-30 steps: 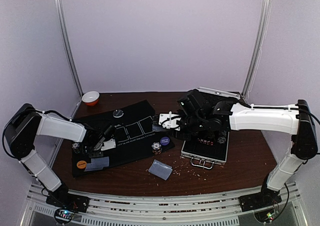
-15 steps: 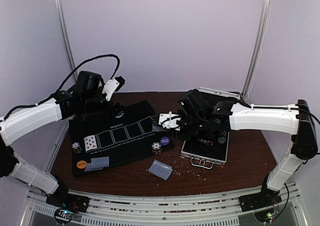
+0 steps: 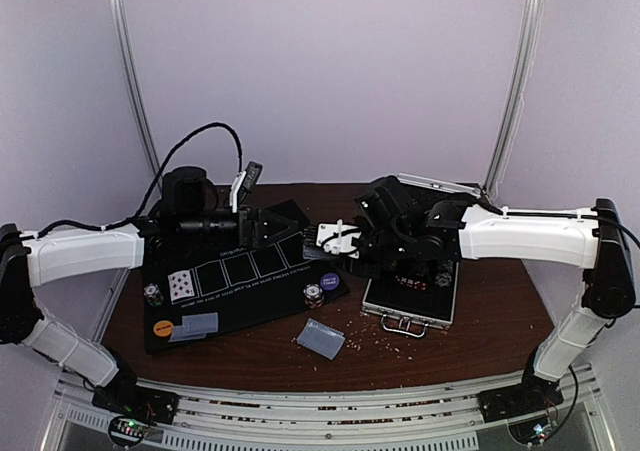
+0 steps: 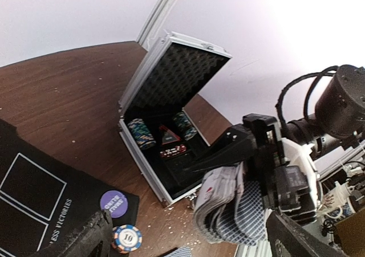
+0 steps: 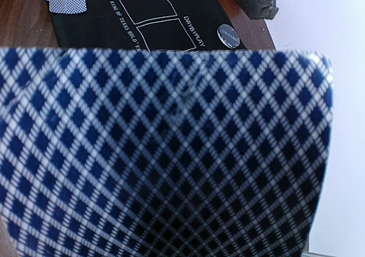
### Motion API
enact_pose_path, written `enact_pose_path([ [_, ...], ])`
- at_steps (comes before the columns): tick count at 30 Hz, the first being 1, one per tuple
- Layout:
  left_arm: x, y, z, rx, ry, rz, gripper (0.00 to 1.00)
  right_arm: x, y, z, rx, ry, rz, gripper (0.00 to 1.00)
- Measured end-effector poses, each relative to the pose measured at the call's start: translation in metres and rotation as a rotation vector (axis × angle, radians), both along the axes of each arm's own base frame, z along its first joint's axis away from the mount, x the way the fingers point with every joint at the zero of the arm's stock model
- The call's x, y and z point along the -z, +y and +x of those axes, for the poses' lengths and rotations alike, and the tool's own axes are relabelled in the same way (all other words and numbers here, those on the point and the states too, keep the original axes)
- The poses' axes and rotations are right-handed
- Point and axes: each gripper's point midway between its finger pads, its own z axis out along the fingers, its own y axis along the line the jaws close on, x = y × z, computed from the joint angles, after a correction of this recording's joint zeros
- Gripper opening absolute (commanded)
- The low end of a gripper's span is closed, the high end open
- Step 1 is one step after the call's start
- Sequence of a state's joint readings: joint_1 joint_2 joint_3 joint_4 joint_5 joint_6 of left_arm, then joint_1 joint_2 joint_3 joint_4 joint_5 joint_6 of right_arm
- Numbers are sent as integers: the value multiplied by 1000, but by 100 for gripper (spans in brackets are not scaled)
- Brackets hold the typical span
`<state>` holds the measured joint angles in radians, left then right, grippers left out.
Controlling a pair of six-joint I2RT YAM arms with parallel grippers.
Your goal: Distribute texas hold em gaming equipment
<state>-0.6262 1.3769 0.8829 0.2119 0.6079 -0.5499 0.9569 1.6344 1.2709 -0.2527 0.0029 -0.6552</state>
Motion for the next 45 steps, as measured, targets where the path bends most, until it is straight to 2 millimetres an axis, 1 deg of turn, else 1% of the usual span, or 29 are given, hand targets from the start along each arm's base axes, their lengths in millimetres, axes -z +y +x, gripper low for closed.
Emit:
enact_pose_path([
  [3, -3, -14, -9, 52, 9, -37, 98, 0, 1, -1, -5, 3, 4, 42],
  [6, 1, -19, -7, 57, 27, -51, 95, 3, -2, -1, -3, 13, -9, 42],
  [9, 10, -24, -4, 59, 48, -48, 92, 4, -3, -1, 3, 18, -10, 42],
  [14, 35, -40, -14, 103, 100, -11, 90, 0, 2, -3, -10, 9, 7, 42],
  [16, 39, -40, -15, 104, 108, -3, 90, 0, 3, -4, -12, 8, 8, 42],
  [18, 36, -40, -14, 98, 101, -7, 88, 0, 3, -4, -12, 8, 8, 42],
  [19, 36, -40, -14, 96, 98, -8, 83, 0, 3, -4, -12, 8, 9, 42],
  [22, 37, -40, -12, 91, 97, 10, 65, 0, 3, -4, -12, 7, 9, 42],
  [24, 37, -40, -11, 92, 95, 29, 56, -1, 3, -3, -12, 7, 10, 42],
  [29, 35, -39, -11, 100, 69, 60, 45, -1, 4, -3, -12, 5, 12, 42],
  [30, 35, -37, -12, 96, 65, 72, 42, -1, 4, -3, -12, 5, 12, 42],
  [32, 33, -34, -13, 90, 51, 84, 31, -1, 4, -3, -12, 4, 12, 42],
  [33, 32, -33, -13, 87, 46, 85, 27, -1, 4, -3, -12, 4, 12, 42],
  [35, 28, -31, -15, 90, 24, 89, 23, -2, 4, -3, -11, 4, 13, 42],
  [38, 28, -30, -17, 98, 13, 103, 17, -1, 4, -3, -12, 4, 12, 42],
  [44, 29, -29, -19, 114, 10, 122, 0, 0, 2, -3, -8, 6, 4, 42],
  [45, 29, -29, -20, 118, 7, 125, 0, 1, 2, -3, -7, 8, 2, 42],
])
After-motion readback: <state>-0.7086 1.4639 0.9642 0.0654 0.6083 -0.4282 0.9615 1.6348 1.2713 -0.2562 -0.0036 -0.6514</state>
